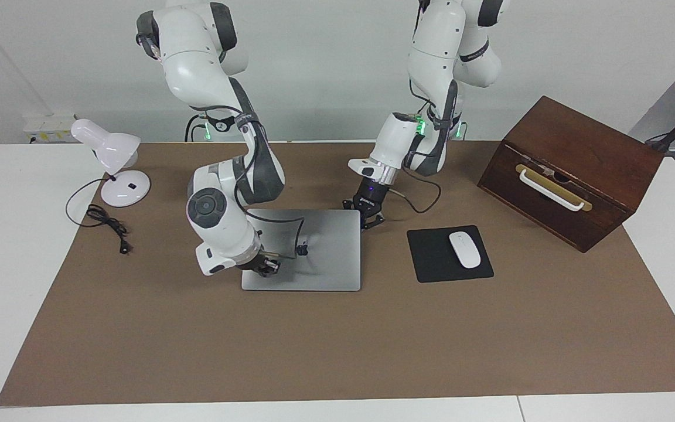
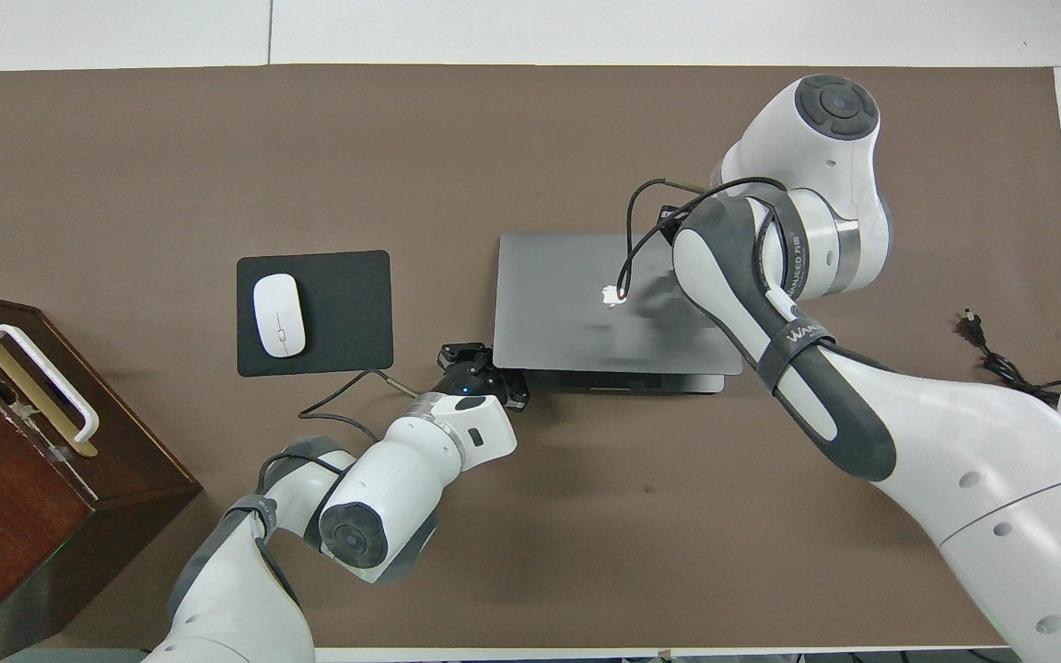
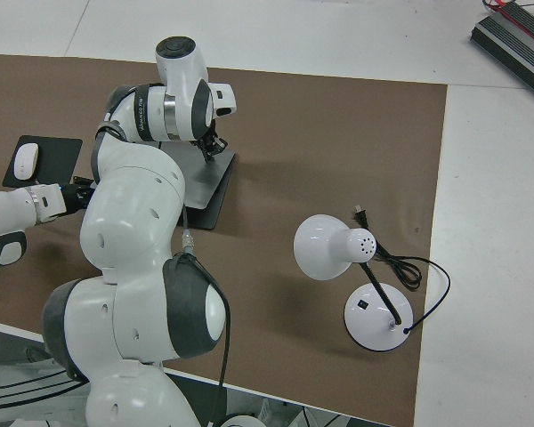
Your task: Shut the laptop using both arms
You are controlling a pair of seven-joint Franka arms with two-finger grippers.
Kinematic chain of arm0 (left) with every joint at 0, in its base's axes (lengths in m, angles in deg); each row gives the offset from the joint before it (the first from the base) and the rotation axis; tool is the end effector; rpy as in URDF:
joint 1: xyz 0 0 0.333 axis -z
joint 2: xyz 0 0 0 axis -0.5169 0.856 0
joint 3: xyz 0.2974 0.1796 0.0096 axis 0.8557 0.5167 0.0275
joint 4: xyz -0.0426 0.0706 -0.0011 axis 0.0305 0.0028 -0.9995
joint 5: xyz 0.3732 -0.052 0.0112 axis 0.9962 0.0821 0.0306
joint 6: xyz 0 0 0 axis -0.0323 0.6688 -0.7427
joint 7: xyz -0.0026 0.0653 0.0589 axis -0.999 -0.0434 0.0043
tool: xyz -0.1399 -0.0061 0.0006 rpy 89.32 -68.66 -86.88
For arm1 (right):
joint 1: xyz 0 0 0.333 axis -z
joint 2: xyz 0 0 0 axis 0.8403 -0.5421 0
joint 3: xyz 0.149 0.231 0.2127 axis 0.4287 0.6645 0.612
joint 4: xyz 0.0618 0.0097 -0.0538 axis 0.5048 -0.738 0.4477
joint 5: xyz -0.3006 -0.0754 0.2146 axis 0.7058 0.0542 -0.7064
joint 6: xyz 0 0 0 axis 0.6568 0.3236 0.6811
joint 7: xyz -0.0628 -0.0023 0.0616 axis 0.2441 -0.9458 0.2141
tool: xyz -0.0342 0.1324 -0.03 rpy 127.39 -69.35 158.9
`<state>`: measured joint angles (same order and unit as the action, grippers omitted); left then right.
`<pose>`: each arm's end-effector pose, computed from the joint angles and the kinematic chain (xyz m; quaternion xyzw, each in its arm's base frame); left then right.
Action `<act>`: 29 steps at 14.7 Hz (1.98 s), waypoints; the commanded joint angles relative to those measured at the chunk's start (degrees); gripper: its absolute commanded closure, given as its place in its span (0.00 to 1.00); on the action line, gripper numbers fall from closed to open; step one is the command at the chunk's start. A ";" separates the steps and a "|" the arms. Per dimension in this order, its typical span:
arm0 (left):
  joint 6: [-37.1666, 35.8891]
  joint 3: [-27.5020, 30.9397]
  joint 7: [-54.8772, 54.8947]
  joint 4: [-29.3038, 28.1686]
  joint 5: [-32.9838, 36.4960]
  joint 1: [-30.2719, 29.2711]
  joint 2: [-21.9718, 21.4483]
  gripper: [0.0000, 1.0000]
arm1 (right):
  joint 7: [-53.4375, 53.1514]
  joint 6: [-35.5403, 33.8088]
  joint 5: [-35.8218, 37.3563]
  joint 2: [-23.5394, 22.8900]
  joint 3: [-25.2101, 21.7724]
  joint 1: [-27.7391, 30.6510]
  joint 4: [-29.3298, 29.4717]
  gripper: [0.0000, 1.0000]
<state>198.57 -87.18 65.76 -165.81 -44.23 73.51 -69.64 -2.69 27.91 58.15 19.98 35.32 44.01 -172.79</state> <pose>0.4324 -0.3610 0.2834 0.8868 -0.2775 0.3447 0.1335 0.6688 0.1785 0.3223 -0.9813 0.1760 0.0603 0.0496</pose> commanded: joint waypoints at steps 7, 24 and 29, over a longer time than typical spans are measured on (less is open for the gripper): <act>-1.08 1.10 0.39 -3.60 0.14 1.04 1.34 1.00 | 1.84 1.16 -0.28 4.50 -0.57 1.46 0.72 0.93; -3.09 0.93 -2.69 -3.51 0.05 -0.90 -3.84 1.00 | 31.55 -4.53 10.80 17.77 -0.40 13.25 3.62 0.00; -16.51 0.93 -3.66 -3.51 0.05 -2.65 -12.26 1.00 | 30.67 -15.86 10.35 26.55 -0.48 13.51 3.53 0.00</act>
<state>188.41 -86.19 62.56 -166.99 -44.29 72.22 -75.50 27.79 15.45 68.13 41.63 34.36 56.73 -167.47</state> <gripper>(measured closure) 0.991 0.000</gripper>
